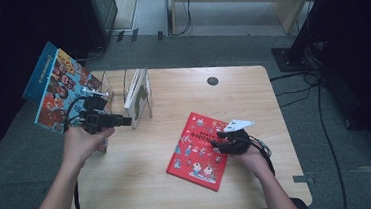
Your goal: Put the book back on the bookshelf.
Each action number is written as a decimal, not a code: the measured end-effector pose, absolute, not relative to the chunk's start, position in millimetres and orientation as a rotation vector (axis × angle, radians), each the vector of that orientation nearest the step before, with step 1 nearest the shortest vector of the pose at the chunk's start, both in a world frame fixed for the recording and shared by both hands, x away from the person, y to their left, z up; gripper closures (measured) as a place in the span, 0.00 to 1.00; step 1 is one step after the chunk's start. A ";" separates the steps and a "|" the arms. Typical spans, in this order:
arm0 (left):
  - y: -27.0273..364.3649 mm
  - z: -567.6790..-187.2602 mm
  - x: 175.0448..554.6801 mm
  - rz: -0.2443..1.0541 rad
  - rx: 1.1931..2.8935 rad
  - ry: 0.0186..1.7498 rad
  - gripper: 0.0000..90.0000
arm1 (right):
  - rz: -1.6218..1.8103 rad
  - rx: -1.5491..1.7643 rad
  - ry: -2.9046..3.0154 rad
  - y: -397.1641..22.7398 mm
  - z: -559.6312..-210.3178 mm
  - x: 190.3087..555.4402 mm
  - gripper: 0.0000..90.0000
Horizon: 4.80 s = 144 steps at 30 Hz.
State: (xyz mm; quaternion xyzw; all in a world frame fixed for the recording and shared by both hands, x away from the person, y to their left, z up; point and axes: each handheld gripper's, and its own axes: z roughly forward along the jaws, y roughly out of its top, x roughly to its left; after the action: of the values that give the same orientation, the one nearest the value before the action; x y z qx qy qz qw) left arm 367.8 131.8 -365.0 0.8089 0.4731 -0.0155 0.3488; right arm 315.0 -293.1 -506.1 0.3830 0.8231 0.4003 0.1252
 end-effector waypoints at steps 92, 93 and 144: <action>50.5 -504.8 341.5 -0.259 2.143 1.082 0.79 | 1.121 1.246 2.364 -306.0 -515.3 294.0 0.98; 50.9 -504.9 340.8 -0.259 2.140 1.087 0.79 | 1.123 1.245 2.366 -304.8 -515.3 295.4 0.99; 53.1 -504.6 350.3 -0.147 2.075 1.133 0.60 | 1.032 1.327 2.344 -284.4 -501.2 318.5 0.82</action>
State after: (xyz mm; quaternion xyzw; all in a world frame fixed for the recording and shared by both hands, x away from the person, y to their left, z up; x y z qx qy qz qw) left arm 350.3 53.1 -504.6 0.8115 0.4429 -0.0574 0.3768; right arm 318.5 -284.4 -501.2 0.4564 0.8059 0.3547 0.1284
